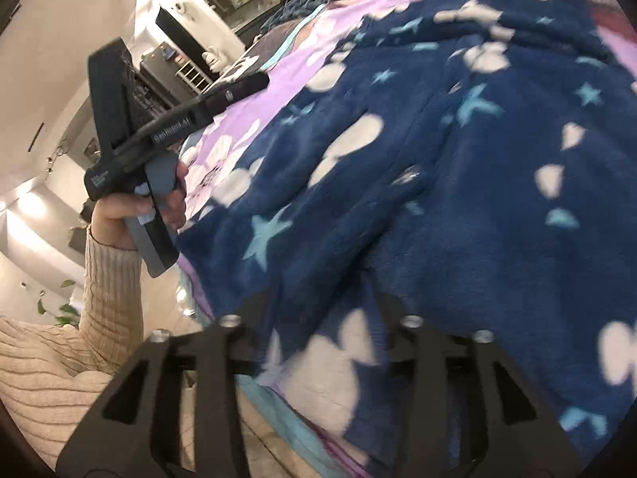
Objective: Fold small clothes
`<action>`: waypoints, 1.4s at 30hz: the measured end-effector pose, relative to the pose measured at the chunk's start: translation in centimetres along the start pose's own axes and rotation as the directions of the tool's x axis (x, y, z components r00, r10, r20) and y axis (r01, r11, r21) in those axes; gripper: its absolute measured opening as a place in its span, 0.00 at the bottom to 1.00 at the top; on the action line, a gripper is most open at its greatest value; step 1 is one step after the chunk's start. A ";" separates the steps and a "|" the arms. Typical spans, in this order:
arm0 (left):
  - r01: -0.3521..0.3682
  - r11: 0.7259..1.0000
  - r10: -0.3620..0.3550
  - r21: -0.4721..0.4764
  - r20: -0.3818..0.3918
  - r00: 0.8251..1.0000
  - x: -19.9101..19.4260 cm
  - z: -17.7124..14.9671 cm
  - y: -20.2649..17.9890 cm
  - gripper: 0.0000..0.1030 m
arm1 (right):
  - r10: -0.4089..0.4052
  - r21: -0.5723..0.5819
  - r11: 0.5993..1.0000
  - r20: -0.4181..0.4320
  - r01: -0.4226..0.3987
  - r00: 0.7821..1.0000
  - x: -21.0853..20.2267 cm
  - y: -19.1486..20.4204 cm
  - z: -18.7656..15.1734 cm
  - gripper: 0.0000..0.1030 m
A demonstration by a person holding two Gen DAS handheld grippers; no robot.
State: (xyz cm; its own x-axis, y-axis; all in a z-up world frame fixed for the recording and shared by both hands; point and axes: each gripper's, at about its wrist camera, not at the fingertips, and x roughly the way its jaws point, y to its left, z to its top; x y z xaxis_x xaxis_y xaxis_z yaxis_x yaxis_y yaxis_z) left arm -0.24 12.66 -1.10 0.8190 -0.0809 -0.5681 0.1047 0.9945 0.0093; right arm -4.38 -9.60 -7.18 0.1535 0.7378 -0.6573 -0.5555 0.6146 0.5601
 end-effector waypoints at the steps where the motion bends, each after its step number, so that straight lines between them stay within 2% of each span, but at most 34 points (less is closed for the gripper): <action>1: -0.002 1.000 0.002 -0.009 0.003 1.000 -0.2 -0.1 0.3 0.91 | 0.009 0.010 1.000 -0.002 -0.009 1.000 0.4 0.1 0.1 0.56; 2: -0.005 1.000 0.005 -0.018 0.004 1.000 -0.3 -0.2 0.6 0.91 | 0.021 0.025 0.999 -0.002 -0.021 1.000 0.8 0.3 0.3 0.44; 4: -0.013 0.999 0.013 -0.041 0.003 1.000 -0.6 -0.5 1.3 0.91 | 0.041 0.071 0.997 -0.030 -0.039 0.999 1.1 0.1 0.8 0.06; 9: -0.019 0.998 0.019 -0.054 0.017 1.000 -1.7 -1.2 2.6 0.91 | 0.018 0.068 0.997 0.111 -0.026 0.994 -5.2 0.7 1.1 0.05; 11: -0.028 0.998 0.029 -0.056 0.006 1.000 -2.1 -1.7 3.3 0.92 | -0.034 0.078 0.997 0.122 0.025 0.992 -6.9 0.2 1.0 0.05; 13: -0.019 0.998 0.018 -0.059 -0.013 1.000 -2.1 -2.2 3.8 0.92 | -0.071 0.093 0.994 0.097 0.062 0.993 -6.6 -0.4 0.5 0.05; 16: 0.015 0.997 -0.018 -0.071 -0.052 0.998 -1.8 -3.1 4.2 0.93 | -0.046 0.160 0.986 -0.008 0.047 0.999 -3.5 -1.7 -0.2 0.06; 18: 0.052 0.995 -0.060 -0.084 -0.102 0.993 -1.3 -4.0 4.2 0.93 | -0.061 0.175 0.982 -0.036 0.066 0.997 -2.2 -2.0 -0.5 0.10; 21: 0.109 0.989 -0.126 -0.104 -0.168 0.978 -1.0 -5.7 4.0 0.93 | -0.087 0.159 0.984 -0.007 0.087 0.996 -2.9 -2.1 -0.2 0.14; 23: 0.178 0.970 -0.213 -0.165 -0.226 0.951 -0.6 -7.6 3.9 0.93 | -0.114 0.157 0.982 0.023 0.109 0.993 -4.3 -2.0 -0.4 0.27; 25: 0.227 0.947 -0.281 -0.229 -0.242 0.929 -0.4 -8.9 3.9 0.92 | -0.178 0.177 0.971 0.078 0.163 0.981 -6.9 -2.7 -1.0 0.35; 26: 0.240 0.940 -0.295 -0.244 -0.223 0.929 -0.7 -9.3 3.8 0.92 | -0.217 0.201 0.961 0.113 0.191 0.970 -8.5 -3.4 -1.3 0.37; 28: 0.295 0.924 -0.346 -0.244 -0.200 0.917 -1.2 -9.6 3.2 0.79 | -0.305 0.280 0.926 0.165 0.252 0.938 -11.5 -5.3 -2.4 0.39; 30: 0.380 0.880 -0.440 -0.284 -0.188 0.878 -1.5 -9.7 2.9 0.52 | -0.404 0.378 0.869 0.168 0.319 0.899 -13.9 -7.5 -3.9 0.40; 31: 0.377 0.883 -0.437 -0.280 -0.197 0.877 -1.6 -9.6 2.6 0.48 | -0.433 0.425 0.841 0.159 0.334 0.887 -14.7 -8.5 -4.7 0.41; 32: 0.358 0.898 -0.414 -0.256 -0.216 0.884 -1.6 -9.5 2.4 0.43 | -0.448 0.480 0.812 0.149 0.332 0.882 -15.6 -9.7 -5.9 0.41; 33: 0.351 0.906 -0.404 -0.238 -0.230 0.885 -1.7 -9.5 2.3 0.41 | -0.441 0.509 0.800 0.141 0.317 0.887 -16.2 -10.6 -6.8 0.41; 34: 0.352 0.908 -0.402 -0.227 -0.239 0.884 -1.8 -9.4 2.4 0.41 | -0.411 0.530 0.799 0.135 0.285 0.902 -16.2 -11.2 -7.6 0.41; 36: 0.359 0.901 -0.415 -0.243 -0.247 0.876 -1.7 -9.3 2.6 0.43 | -0.292 0.527 0.831 0.141 0.178 0.946 -15.4 -11.9 -8.8 0.43; 37: 0.360 0.899 -0.421 -0.251 -0.257 0.870 -1.4 -9.3 2.7 0.48 | -0.269 0.514 0.843 0.149 0.158 0.952 -15.1 -11.7 -9.0 0.47; 39: 0.375 0.890 -0.439 -0.259 -0.266 0.858 -0.7 -9.4 2.6 0.71 | -0.253 0.474 0.869 0.176 0.143 0.951 -14.5 -11.5 -8.7 0.56; 41: 0.421 0.877 -0.471 -0.231 -0.239 0.849 -0.2 -9.3 1.7 0.87 | -0.205 0.463 0.881 0.197 0.094 0.959 -13.6 -11.6 -7.8 0.60; 42: 0.418 0.882 -0.464 -0.219 -0.238 0.853 -0.1 -9.2 1.3 0.88 | -0.194 0.458 0.885 0.203 0.082 0.960 -13.2 -11.7 -7.5 0.60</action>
State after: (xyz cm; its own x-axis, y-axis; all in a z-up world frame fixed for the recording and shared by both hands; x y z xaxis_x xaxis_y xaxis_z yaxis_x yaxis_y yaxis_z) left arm -5.39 14.57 -8.58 0.5159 -0.5146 -0.6849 0.3116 0.8574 -0.4095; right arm -6.01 -28.65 -8.77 0.4208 0.6453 -0.6376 -0.1045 0.7327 0.6725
